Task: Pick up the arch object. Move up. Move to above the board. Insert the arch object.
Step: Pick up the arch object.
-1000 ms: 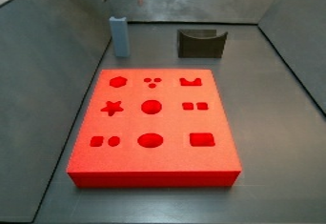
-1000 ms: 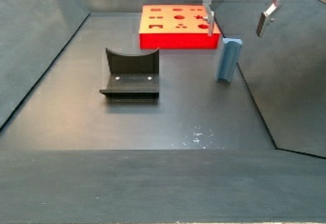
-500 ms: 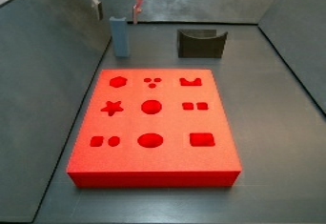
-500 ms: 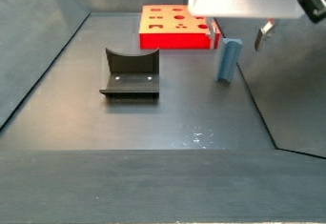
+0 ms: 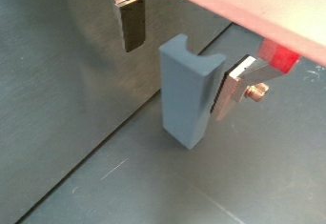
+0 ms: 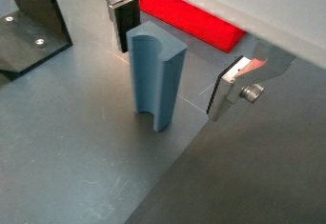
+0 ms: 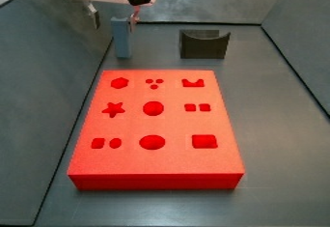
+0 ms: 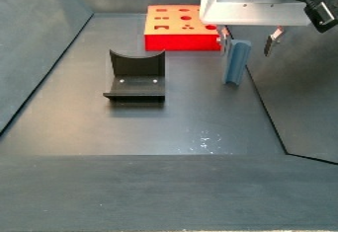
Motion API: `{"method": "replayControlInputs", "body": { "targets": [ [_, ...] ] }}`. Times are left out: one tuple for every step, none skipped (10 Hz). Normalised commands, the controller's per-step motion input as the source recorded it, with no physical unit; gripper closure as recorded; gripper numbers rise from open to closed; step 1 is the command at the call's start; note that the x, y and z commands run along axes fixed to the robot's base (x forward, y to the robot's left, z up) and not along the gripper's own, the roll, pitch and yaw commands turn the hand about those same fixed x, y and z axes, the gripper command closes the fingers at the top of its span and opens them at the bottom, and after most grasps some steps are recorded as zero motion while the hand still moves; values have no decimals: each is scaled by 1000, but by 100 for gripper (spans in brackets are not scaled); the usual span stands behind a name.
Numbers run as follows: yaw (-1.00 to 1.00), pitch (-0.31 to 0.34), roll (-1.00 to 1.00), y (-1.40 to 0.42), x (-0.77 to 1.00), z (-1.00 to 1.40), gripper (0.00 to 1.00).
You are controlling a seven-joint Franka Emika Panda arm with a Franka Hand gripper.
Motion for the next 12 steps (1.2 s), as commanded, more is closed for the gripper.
{"method": "replayControlInputs", "body": {
  "targets": [
    [37, 0, 141, 0, 0, -131, 0],
    [126, 0, 147, 0, 0, -63, 0],
    [131, 0, 114, 17, -29, 0, 0],
    [114, 0, 141, 11, -26, 0, 0],
    [0, 0, 93, 0, 0, 0, 0],
    [-3, 0, 160, 0, 0, 0, 0],
    [-106, 50, 269, 34, 0, 0, 0],
    [-157, 26, 136, 0, 0, 0, 0],
    [-151, 29, 164, 0, 0, 0, 0],
    [-40, 34, 206, 86, 0, 0, 0],
    [0, 27, 253, 114, 0, 0, 0],
    [0, 0, 57, 3, 0, 0, 0]
  ]
}}
